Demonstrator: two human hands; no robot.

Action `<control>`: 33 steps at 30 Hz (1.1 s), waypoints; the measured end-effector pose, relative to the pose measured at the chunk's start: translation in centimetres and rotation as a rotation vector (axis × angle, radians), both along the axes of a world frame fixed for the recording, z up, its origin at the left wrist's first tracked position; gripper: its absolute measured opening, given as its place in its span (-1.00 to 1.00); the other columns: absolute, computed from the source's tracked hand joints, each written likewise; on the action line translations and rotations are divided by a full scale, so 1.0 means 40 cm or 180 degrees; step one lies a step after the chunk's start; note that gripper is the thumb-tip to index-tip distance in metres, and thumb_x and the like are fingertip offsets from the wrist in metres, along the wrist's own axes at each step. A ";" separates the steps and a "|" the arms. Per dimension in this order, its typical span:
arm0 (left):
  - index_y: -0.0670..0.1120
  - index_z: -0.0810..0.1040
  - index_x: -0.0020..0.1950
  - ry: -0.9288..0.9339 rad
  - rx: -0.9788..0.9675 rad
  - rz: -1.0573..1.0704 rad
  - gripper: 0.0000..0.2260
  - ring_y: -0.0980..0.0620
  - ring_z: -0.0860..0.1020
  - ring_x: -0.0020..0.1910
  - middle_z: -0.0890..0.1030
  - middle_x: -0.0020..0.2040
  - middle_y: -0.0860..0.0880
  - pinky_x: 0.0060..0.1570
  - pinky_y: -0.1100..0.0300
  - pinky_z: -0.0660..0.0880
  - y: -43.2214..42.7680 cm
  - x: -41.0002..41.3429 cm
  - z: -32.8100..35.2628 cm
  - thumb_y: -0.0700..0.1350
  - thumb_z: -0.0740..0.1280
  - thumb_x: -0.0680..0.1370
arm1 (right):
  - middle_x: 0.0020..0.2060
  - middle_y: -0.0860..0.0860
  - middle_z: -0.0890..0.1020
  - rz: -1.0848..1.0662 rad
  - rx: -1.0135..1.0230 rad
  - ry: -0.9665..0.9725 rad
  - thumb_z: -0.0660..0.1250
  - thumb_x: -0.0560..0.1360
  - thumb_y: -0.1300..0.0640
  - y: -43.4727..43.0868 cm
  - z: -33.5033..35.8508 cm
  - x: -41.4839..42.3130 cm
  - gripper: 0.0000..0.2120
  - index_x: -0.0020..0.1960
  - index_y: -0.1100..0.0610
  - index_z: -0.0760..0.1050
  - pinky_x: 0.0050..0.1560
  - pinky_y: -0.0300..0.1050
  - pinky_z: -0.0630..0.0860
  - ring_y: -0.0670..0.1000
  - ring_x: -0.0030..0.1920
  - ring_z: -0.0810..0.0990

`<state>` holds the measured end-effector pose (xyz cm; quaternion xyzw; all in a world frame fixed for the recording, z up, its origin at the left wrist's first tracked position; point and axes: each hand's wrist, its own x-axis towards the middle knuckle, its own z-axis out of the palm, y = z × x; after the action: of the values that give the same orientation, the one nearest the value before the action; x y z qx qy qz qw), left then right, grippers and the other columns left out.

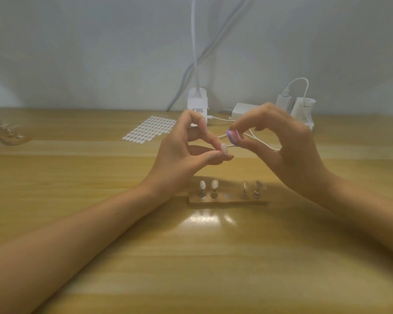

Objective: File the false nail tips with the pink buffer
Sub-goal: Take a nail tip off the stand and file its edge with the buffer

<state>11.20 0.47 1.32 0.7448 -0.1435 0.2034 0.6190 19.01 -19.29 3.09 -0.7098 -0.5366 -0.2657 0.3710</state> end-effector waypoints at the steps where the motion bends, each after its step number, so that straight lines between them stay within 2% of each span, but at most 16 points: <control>1: -0.12 0.28 0.02 0.0006 0.0008 0.0015 -0.60 -0.15 0.74 -0.13 0.70 -0.11 -0.13 -0.03 -0.14 0.67 0.001 0.001 0.001 -0.34 0.50 0.49 | -0.07 0.06 0.63 0.0089 -0.0090 -0.0060 0.45 0.56 0.24 0.007 -0.003 -0.002 -0.92 0.04 0.19 0.61 0.05 -0.31 0.46 -0.09 -0.02 0.59; 4: -0.12 0.28 0.01 -0.0014 0.0030 0.0058 -0.58 -0.17 0.74 -0.14 0.71 -0.13 -0.13 -0.04 -0.13 0.67 0.003 -0.004 0.003 -0.33 0.53 0.46 | -0.10 0.07 0.64 -0.0171 -0.0455 0.0160 0.48 0.52 0.28 -0.001 -0.020 0.013 -0.92 -0.01 0.23 0.61 0.00 -0.09 0.56 -0.02 -0.08 0.60; 6: -0.11 0.28 0.00 -0.0010 0.0066 0.0051 -0.59 -0.15 0.74 -0.14 0.71 -0.14 -0.10 -0.04 -0.10 0.67 -0.001 -0.006 0.004 -0.33 0.52 0.47 | -0.10 0.08 0.64 -0.0273 -0.0212 0.0167 0.47 0.54 0.25 -0.010 -0.011 0.015 -0.92 0.00 0.24 0.62 -0.02 -0.20 0.51 -0.09 -0.08 0.59; 8: -0.12 0.29 0.00 0.0020 0.0074 0.0066 -0.60 -0.13 0.74 -0.13 0.70 -0.13 -0.08 -0.04 -0.09 0.67 -0.003 -0.004 0.005 -0.33 0.51 0.48 | -0.07 0.05 0.62 -0.0041 -0.0022 -0.0057 0.44 0.57 0.21 0.000 0.000 0.006 -0.92 0.04 0.21 0.60 0.04 -0.34 0.44 -0.14 -0.03 0.58; 10: -0.11 0.30 0.00 0.0042 0.0090 0.0076 -0.60 -0.13 0.74 -0.13 0.70 -0.11 -0.11 -0.05 -0.08 0.68 0.000 -0.003 0.004 -0.33 0.52 0.47 | -0.06 0.05 0.62 0.0101 -0.0291 -0.0099 0.44 0.57 0.24 0.011 -0.006 -0.001 -0.91 0.06 0.21 0.61 0.05 -0.25 0.51 -0.05 -0.02 0.60; 12: -0.10 0.30 -0.02 0.0022 0.0092 0.0106 -0.59 -0.14 0.74 -0.13 0.71 -0.12 -0.11 -0.06 -0.06 0.68 0.002 -0.005 0.005 -0.33 0.53 0.45 | -0.09 0.07 0.63 -0.0098 -0.0496 0.0131 0.45 0.54 0.24 0.001 -0.016 0.008 -0.92 0.01 0.22 0.61 0.01 -0.12 0.55 -0.02 -0.07 0.60; 14: -0.09 0.30 -0.03 0.0021 0.0134 0.0091 -0.59 -0.15 0.74 -0.14 0.71 -0.14 -0.09 -0.06 -0.06 0.68 -0.002 -0.007 0.006 -0.33 0.53 0.46 | -0.10 0.07 0.63 -0.0183 -0.0301 0.0156 0.45 0.54 0.22 -0.008 -0.009 0.008 -0.92 0.00 0.23 0.61 -0.01 -0.21 0.50 -0.09 -0.07 0.57; 16: -0.10 0.31 -0.03 0.0001 0.0188 0.0128 -0.60 -0.12 0.74 -0.15 0.71 -0.13 -0.10 -0.08 -0.04 0.68 -0.006 -0.005 0.008 -0.32 0.54 0.45 | -0.08 0.08 0.62 0.0055 -0.0152 -0.0036 0.44 0.57 0.23 0.001 0.000 0.002 -0.92 0.04 0.22 0.60 0.04 -0.30 0.45 -0.10 -0.04 0.57; 18: -0.10 0.31 -0.03 0.0024 0.0224 0.0157 -0.59 -0.10 0.74 -0.16 0.71 -0.11 -0.12 -0.09 -0.03 0.69 -0.002 -0.003 0.006 -0.32 0.55 0.44 | -0.07 0.07 0.62 0.0165 -0.0363 -0.0080 0.43 0.57 0.24 0.013 -0.004 -0.003 -0.92 0.05 0.21 0.62 0.05 -0.25 0.50 -0.03 -0.03 0.59; 20: -0.09 0.31 -0.04 0.0023 0.0192 0.0195 -0.58 -0.11 0.74 -0.16 0.71 -0.12 -0.12 -0.07 -0.05 0.68 0.000 -0.005 0.006 -0.32 0.55 0.44 | -0.08 0.03 0.61 -0.0066 -0.0477 0.0153 0.46 0.54 0.24 0.003 -0.011 0.007 -0.92 0.03 0.17 0.62 0.02 -0.21 0.52 -0.08 -0.05 0.58; 22: -0.09 0.30 -0.04 0.0002 0.0220 0.0194 -0.59 -0.11 0.74 -0.15 0.72 -0.13 -0.10 -0.07 -0.03 0.68 -0.001 -0.007 0.005 -0.33 0.54 0.45 | -0.09 0.04 0.62 -0.0148 -0.0315 0.0229 0.46 0.54 0.23 -0.007 -0.005 0.007 -0.92 0.02 0.14 0.61 0.00 -0.29 0.47 -0.15 -0.05 0.56; 24: -0.09 0.31 -0.04 -0.0033 0.0245 0.0201 -0.60 -0.09 0.74 -0.15 0.72 -0.12 -0.11 -0.10 0.03 0.68 -0.005 -0.005 0.007 -0.32 0.54 0.46 | -0.08 0.06 0.62 0.0038 -0.0169 0.0017 0.45 0.56 0.25 0.000 -0.001 0.001 -0.92 0.05 0.17 0.61 0.05 -0.34 0.44 -0.14 -0.02 0.57; 26: -0.08 0.32 -0.04 -0.0017 0.0233 0.0183 -0.61 -0.09 0.74 -0.15 0.71 -0.11 -0.12 -0.11 0.03 0.68 -0.002 -0.004 0.006 -0.31 0.54 0.46 | -0.06 0.06 0.62 0.0115 -0.0330 -0.0070 0.45 0.55 0.26 0.013 -0.007 -0.004 -0.90 0.06 0.19 0.62 0.06 -0.24 0.51 -0.06 -0.02 0.59; 28: -0.07 0.31 -0.05 -0.0004 0.0183 0.0196 -0.60 -0.11 0.74 -0.15 0.71 -0.12 -0.11 -0.09 0.00 0.68 0.002 -0.006 0.006 -0.31 0.54 0.45 | -0.08 0.05 0.62 -0.0109 -0.0427 0.0167 0.46 0.53 0.26 0.006 -0.012 0.003 -0.91 0.03 0.18 0.62 0.03 -0.14 0.54 -0.06 -0.05 0.59; 31: -0.08 0.31 -0.05 -0.0026 0.0187 0.0166 -0.61 -0.10 0.74 -0.15 0.71 -0.12 -0.10 -0.10 0.03 0.68 -0.001 -0.007 0.006 -0.32 0.53 0.47 | -0.09 0.06 0.63 -0.0121 -0.0122 0.0138 0.45 0.55 0.25 -0.002 -0.001 -0.005 -0.93 0.03 0.19 0.61 0.03 -0.31 0.45 -0.16 -0.04 0.56; 33: -0.09 0.32 -0.04 -0.0028 0.0200 0.0160 -0.62 -0.09 0.75 -0.15 0.71 -0.11 -0.11 -0.11 0.06 0.68 -0.003 -0.005 0.005 -0.31 0.53 0.47 | -0.07 0.06 0.62 0.0091 -0.0157 -0.0032 0.44 0.56 0.26 0.010 0.000 -0.012 -0.92 0.05 0.21 0.62 0.06 -0.30 0.47 -0.09 -0.02 0.58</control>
<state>11.01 0.35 1.53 0.7664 -0.1339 0.2176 0.5894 18.53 -18.88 3.10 -0.7096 -0.5550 -0.2506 0.3545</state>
